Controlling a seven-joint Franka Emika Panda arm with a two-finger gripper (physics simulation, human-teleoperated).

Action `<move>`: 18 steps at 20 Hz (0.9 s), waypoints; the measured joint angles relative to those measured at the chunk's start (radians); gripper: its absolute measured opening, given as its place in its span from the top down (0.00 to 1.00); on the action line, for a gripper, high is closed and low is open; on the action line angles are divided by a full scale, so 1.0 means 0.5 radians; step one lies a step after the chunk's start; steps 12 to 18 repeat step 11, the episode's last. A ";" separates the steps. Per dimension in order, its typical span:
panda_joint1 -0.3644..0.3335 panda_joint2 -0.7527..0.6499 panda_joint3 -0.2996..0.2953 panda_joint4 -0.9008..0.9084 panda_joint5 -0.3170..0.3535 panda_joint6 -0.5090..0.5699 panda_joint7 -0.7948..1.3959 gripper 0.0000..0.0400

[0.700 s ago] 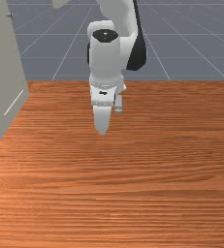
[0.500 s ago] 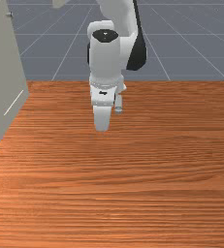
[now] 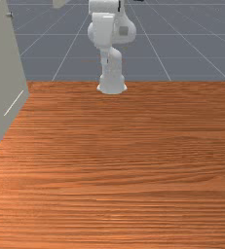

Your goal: Close the drawer

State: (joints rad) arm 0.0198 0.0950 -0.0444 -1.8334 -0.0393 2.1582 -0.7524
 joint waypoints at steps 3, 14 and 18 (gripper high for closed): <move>0.001 0.117 0.001 0.235 0.005 -0.609 -0.013 1.00; -0.640 0.748 -0.192 0.955 0.286 -0.572 -2.008 1.00; -0.640 0.748 -0.192 0.955 0.286 -0.572 -2.008 1.00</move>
